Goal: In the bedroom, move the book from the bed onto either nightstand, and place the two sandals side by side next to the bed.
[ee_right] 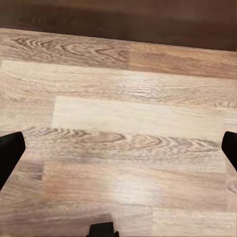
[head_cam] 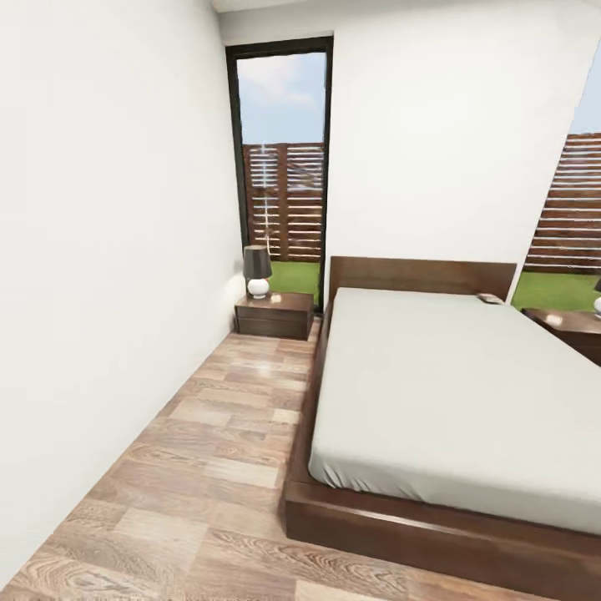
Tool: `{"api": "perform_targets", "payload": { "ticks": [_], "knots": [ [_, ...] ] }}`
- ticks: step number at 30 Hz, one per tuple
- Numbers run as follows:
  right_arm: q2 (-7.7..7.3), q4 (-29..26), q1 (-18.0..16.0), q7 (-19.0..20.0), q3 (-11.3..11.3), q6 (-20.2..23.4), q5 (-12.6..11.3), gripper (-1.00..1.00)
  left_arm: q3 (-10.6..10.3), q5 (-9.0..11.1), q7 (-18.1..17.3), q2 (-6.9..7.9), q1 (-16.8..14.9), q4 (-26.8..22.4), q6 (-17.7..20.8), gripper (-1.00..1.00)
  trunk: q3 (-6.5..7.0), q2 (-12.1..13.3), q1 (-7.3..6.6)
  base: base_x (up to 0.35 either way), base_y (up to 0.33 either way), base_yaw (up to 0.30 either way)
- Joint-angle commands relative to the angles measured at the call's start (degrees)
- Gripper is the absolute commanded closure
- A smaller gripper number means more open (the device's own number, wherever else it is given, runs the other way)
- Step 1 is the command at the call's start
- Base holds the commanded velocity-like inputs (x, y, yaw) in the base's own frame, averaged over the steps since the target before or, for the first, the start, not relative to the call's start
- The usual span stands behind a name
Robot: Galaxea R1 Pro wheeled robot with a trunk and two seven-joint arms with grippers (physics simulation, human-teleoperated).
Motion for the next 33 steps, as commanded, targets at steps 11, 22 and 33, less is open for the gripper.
{"api": "perform_targets", "payload": {
  "ticks": [11,22,33],
  "knots": [
    [0.06,0.02,-0.01,-0.01,0.11,-0.28,-0.48,-1.00,-0.03,0.01,-0.09,0.00,0.00,0.35,-0.06,-1.00,-0.05,-0.02,0.00,0.033,0.000,0.292],
    [0.07,0.02,-0.01,-0.01,0.18,-0.36,-0.47,-1.00,-0.03,0.00,-0.09,0.00,0.00,0.36,-0.06,-1.00,-0.05,-0.02,0.00,0.090,0.000,0.253],
    [0.13,0.02,-0.01,-0.01,0.40,-0.46,-0.47,-1.00,-0.03,0.01,-0.09,0.00,0.00,0.36,-0.06,-1.00,-0.05,-0.02,0.00,0.155,0.000,0.019]
  ]
}}
